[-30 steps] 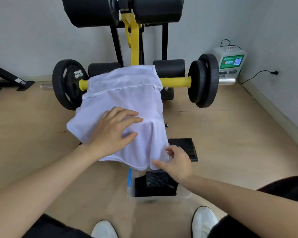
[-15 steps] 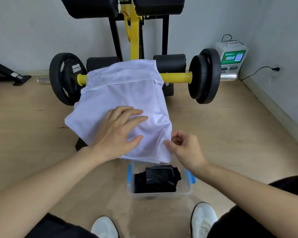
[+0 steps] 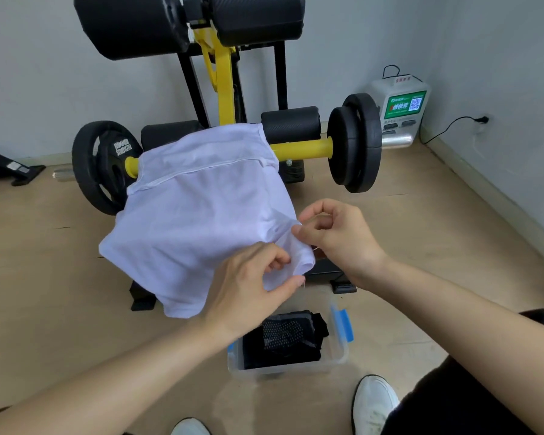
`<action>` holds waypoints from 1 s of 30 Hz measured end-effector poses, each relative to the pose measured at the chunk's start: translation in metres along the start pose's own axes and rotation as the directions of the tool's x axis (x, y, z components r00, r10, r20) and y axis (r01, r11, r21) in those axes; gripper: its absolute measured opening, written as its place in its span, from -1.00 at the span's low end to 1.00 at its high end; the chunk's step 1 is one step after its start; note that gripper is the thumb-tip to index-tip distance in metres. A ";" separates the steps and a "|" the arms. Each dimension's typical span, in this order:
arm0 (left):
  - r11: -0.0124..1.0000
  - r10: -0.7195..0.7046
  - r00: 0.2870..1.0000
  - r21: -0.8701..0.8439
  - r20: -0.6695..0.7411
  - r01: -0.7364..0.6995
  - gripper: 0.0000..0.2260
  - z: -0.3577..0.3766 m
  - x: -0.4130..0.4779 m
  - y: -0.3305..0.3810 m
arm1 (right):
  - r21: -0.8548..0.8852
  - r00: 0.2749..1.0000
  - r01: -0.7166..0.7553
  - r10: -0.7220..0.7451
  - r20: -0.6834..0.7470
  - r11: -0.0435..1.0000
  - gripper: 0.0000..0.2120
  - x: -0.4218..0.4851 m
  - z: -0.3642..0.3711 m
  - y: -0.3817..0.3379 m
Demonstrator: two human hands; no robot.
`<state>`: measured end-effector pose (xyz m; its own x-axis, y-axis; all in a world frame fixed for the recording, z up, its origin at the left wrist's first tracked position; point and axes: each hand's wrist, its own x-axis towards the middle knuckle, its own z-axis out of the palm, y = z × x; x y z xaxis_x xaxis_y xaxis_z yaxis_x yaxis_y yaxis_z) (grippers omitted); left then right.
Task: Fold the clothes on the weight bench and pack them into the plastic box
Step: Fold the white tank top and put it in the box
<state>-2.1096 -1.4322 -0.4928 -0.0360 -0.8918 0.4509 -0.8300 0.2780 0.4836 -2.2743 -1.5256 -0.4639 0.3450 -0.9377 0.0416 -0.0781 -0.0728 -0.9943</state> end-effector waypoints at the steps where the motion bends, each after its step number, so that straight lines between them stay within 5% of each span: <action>1: 1.000 0.023 0.999 0.001 -0.022 -0.023 -0.81 0.000 0.001 -0.001 | -0.010 1.000 0.012 -0.011 0.014 1.000 -0.90 0.001 -0.002 -0.001; 6: 0.988 0.004 1.000 -0.157 0.021 -0.001 -0.88 -0.007 0.009 -0.003 | -0.051 0.995 0.008 -0.003 0.103 0.999 -0.96 0.008 -0.011 -0.002; 12: 0.841 -0.219 0.961 -0.467 0.166 0.273 -0.93 -0.021 0.017 -0.008 | -0.460 0.983 0.175 -0.126 0.136 0.870 -0.95 0.014 -0.019 -0.007; 16: 0.823 -0.234 0.966 -0.506 0.112 0.258 -0.90 -0.030 0.024 -0.007 | -0.392 0.942 0.276 -0.167 0.290 0.878 -0.76 0.004 -0.012 -0.018; 19: 0.804 -0.249 0.961 -0.528 0.120 0.274 -0.92 -0.035 0.028 -0.007 | -0.473 0.901 0.402 -0.246 0.358 0.784 -0.62 -0.006 0.001 -0.010; 25: 0.787 -0.269 0.952 -0.537 0.147 0.305 -0.87 -0.041 0.032 -0.013 | -0.389 0.897 0.436 -0.356 0.263 0.811 -0.88 -0.011 0.017 0.002; 30: 0.836 -0.290 0.931 -0.415 0.222 0.359 -0.82 -0.046 0.032 -0.020 | -0.314 0.927 0.344 -0.267 0.262 0.885 -0.94 -0.006 0.016 0.001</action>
<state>-2.0687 -1.4502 -0.4537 0.0840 -0.9900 0.1134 -0.4760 0.0601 0.8774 -2.2615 -1.5141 -0.4669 0.5860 -0.7610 0.2783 -0.2445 -0.4935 -0.8347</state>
